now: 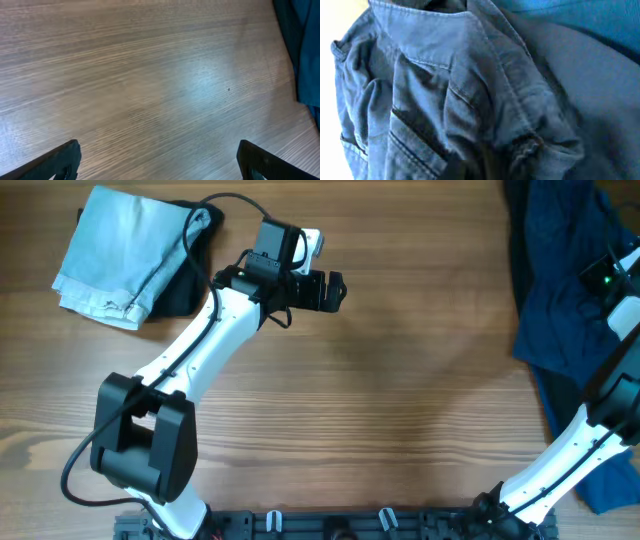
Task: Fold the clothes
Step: 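Reach the right gripper into the navy pile and grasp the dark shorts, then drag the navy shorts with the right gripper to the table center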
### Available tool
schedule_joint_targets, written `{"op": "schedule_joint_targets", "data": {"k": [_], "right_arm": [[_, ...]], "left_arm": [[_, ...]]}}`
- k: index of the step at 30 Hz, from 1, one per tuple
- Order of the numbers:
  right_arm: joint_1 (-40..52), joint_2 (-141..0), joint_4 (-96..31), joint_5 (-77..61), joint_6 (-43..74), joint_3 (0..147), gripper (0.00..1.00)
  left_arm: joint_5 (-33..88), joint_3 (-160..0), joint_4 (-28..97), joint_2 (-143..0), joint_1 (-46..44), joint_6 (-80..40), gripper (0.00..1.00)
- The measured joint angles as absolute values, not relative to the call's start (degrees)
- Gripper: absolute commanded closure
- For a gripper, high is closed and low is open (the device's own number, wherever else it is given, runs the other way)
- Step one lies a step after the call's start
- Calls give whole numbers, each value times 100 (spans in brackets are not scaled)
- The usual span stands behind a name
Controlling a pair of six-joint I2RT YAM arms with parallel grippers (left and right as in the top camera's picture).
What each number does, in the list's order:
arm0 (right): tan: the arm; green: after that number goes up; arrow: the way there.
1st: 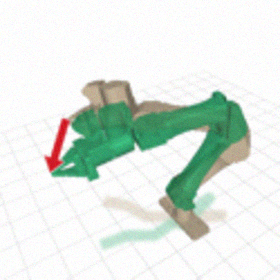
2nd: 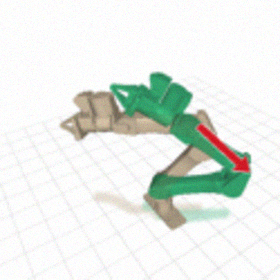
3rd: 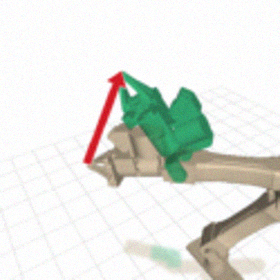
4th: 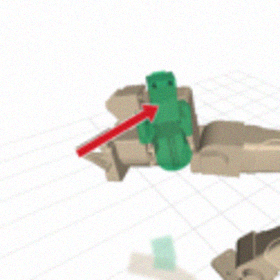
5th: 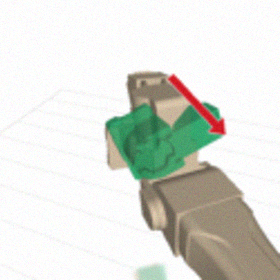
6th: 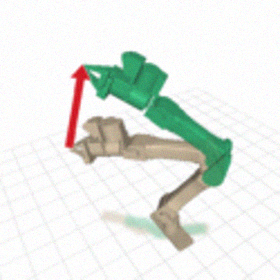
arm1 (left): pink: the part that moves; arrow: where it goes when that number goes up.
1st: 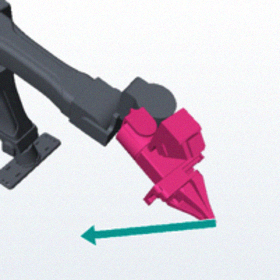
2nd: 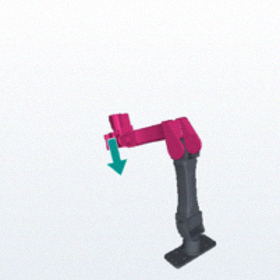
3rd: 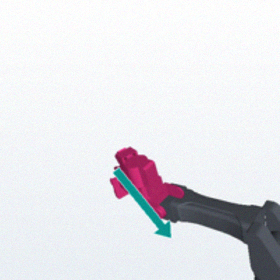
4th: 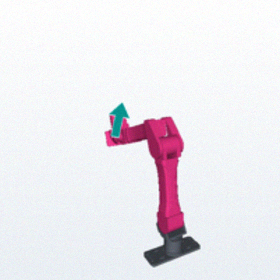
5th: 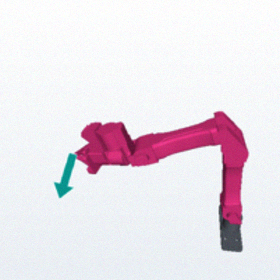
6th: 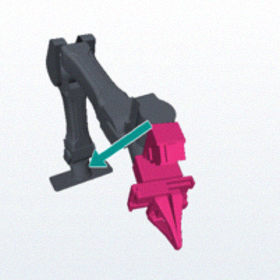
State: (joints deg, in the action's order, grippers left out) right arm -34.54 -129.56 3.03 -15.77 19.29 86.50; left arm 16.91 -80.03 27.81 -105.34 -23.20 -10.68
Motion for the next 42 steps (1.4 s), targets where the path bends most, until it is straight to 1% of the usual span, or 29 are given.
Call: {"op": "schedule_joint_targets", "data": {"k": [4,6,8,10,12,14,17,19,20,25,30,33,36,37,38,39,41,42], "right_arm": [[-3454,-12715,161,-1592,1927,8650,96],[-3454,-12184,71,-1870,1927,8643,96],[-3437,-11288,-25,-2587,1929,8646,96],[-3249,-10554,-484,-3109,1933,8654,95],[-2803,-10193,-1107,-3420,1918,8680,96],[-2209,-10082,-1439,-3664,1837,8680,96],[-1050,-10060,-1929,-3809,1671,8672,96],[-460,-10060,-2084,-3677,1616,8670,96],[82,-10060,-2123,-3461,1612,8670,96],[1494,-10243,-2012,-2650,1664,8670,96],[2281,-11185,-1979,-2519,1507,8667,96],[2797,-11251,-2272,-2519,1269,8665,96],[3402,-11251,-2547,-2521,1070,8665,96],[3629,-11251,-2593,-2521,1026,8665,90],[3907,-11251,-2639,-2521,969,8665,55],[4088,-11251,-2676,-2523,923,8665,0],[4447,-11251,-2775,-2567,869,8665,0],[4471,-11249,-2810,-2585,871,8665,0]], "left_arm": [[1599,-8003,2567,-10532,-2318,-1068,0],[1581,-8003,2399,-10534,-2298,-1068,0],[1568,-8003,2351,-10532,-2193,-1068,0],[1564,-8003,2349,-10427,-1933,-1081,0],[1566,-8003,2373,-10162,-1704,-1085,0],[1566,-8003,2381,-9863,-1476,-1085,0],[1566,-8012,2661,-9583,-1129,-1090,0],[1566,-8016,2842,-9577,-989,-1090,0],[1566,-8016,3004,-9577,-906,-1090,0],[1566,-8016,3177,-9577,-676,-1090,0],[1566,-8016,3181,-9504,-235,-1090,0],[1564,-8016,3177,-9367,84,-1090,0],[1566,-8016,3181,-9341,207,-1090,0],[1566,-8016,3179,-9341,204,-1090,0],[1566,-8016,3179,-9341,204,-1090,0],[1566,-8016,3183,-9341,204,-1090,0],[1566,-8016,3186,-9341,204,-1087,0],[1566,-8016,3192,-9341,204,-1085,0]]}}
